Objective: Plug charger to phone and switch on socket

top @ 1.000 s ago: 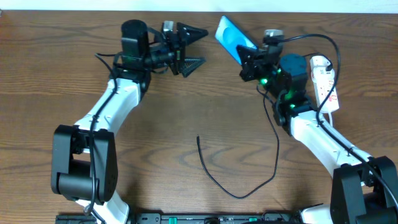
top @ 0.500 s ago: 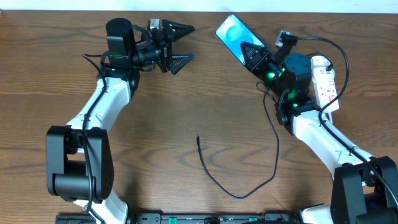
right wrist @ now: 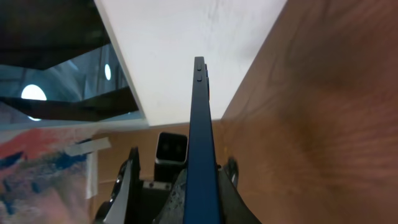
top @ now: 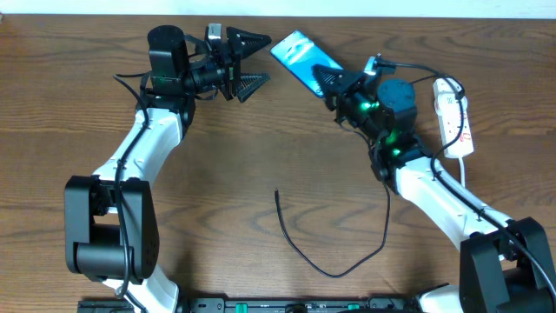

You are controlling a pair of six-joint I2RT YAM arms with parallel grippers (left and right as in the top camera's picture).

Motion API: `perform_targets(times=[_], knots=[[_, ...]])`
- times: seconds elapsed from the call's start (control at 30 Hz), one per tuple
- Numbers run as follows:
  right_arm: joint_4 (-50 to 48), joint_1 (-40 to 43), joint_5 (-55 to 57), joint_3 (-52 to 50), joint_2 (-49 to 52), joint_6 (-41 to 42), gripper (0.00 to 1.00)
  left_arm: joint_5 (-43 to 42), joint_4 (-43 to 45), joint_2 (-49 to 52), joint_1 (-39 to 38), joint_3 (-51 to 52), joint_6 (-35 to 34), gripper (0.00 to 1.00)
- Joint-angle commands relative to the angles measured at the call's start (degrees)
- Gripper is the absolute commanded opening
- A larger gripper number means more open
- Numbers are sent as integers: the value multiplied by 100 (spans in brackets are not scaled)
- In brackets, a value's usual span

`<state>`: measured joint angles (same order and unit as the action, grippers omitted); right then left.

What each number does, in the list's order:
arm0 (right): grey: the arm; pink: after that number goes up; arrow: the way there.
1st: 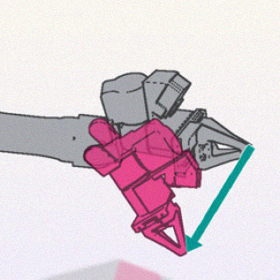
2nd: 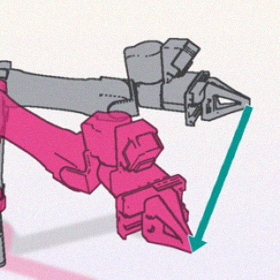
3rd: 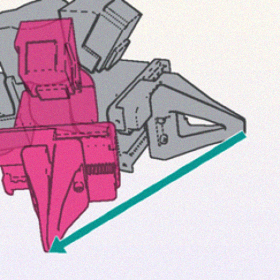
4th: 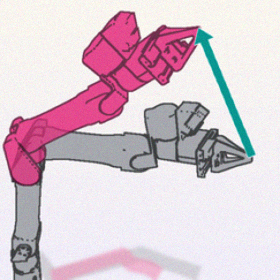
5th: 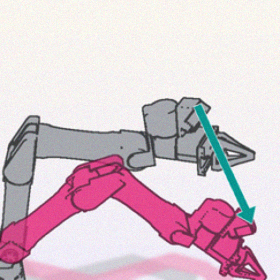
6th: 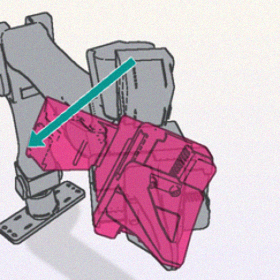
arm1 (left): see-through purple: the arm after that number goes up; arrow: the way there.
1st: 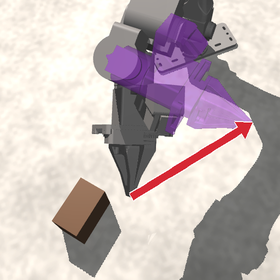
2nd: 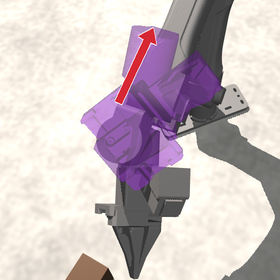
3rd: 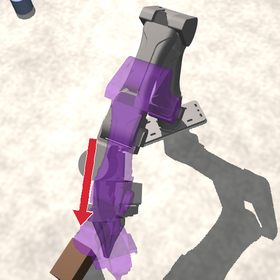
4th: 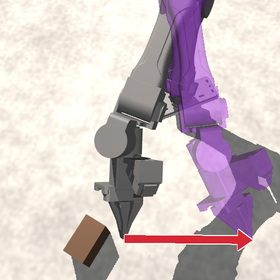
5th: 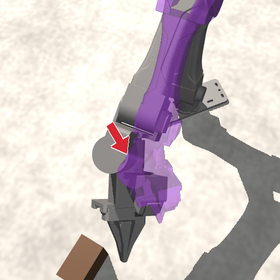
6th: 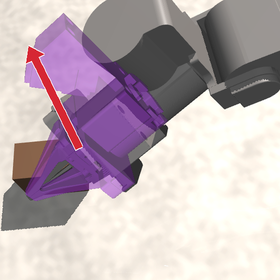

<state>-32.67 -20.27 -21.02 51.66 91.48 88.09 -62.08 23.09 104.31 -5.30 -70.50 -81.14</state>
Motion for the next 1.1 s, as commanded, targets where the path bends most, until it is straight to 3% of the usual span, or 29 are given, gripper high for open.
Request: perform_targets(times=[0.0, 0.6, 1.07], knots=[[-83, -151, 15, 118, -24, 542, 1, 280, 37, -166, 9, -39, 227, 93], [-85, -817, 1086, 118, -24, 1711, 1, 1064, 37, -166, -291, -39, 221, 93], [-85, -1051, 1281, 118, -24, 1777, 2, 1071, 37, -166, -295, -39, 157, 93]])
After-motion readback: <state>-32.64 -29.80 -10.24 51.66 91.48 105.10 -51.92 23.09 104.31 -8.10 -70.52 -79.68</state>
